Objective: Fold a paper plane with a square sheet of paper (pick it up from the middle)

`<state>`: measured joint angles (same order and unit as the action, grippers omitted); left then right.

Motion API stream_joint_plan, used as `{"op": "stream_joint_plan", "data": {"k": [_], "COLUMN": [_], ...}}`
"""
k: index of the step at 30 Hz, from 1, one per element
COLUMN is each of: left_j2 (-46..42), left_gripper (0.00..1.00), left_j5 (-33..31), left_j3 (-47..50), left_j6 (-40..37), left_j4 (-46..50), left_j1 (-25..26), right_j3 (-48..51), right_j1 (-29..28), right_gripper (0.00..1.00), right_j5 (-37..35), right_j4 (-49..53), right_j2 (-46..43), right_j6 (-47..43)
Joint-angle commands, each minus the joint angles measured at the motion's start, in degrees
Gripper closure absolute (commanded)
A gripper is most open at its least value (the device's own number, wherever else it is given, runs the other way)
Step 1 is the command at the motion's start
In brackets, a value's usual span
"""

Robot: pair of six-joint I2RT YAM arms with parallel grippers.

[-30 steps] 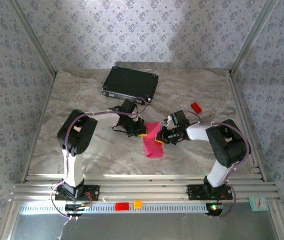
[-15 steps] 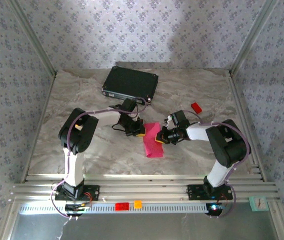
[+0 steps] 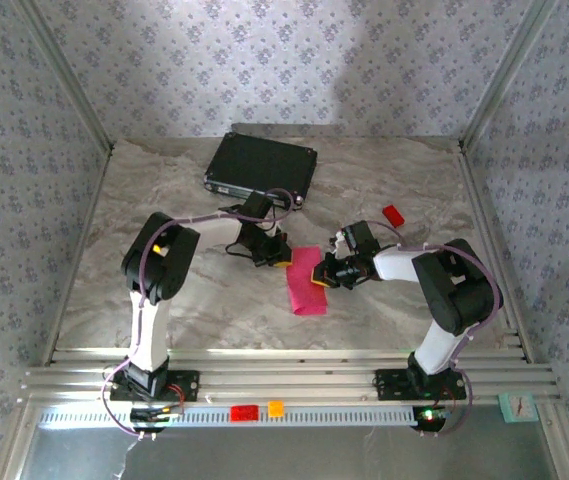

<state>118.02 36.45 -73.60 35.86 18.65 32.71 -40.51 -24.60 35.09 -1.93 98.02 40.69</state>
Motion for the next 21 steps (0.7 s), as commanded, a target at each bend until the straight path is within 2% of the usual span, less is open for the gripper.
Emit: {"op": "stream_joint_plan", "data": {"k": [1,8,13,17,21], "left_j2": [1.0,1.0,-0.4,-2.2,-4.8], "left_gripper": [0.98,1.0,1.0,1.0,1.0], "left_j5": [-2.9,-8.5,-11.4,-11.4,-8.7], "left_j3": [-1.1,-0.6,-0.9,-0.9,-0.1], "left_j6": [0.6,6.8,8.2,7.8,7.4], "left_j4": [-1.5,-2.1,-2.1,-2.4,-4.4], "left_j1": [-1.0,-2.9,-4.2,-4.4,-4.0], "right_j3": [4.1,4.5,4.8,4.7,4.8], "right_j1": [0.4,0.3,0.5,0.5,0.5], "right_gripper": [1.0,1.0,1.0,1.0,1.0], "right_j5": [-9.2,-8.9,-8.8,-8.8,-8.7], "right_j4": [10.5,10.0,10.2,9.9,9.8], "right_j2": [3.4,3.4,3.3,3.3,3.3], "right_j6": [0.4,0.8,0.4,0.6,0.7]}}
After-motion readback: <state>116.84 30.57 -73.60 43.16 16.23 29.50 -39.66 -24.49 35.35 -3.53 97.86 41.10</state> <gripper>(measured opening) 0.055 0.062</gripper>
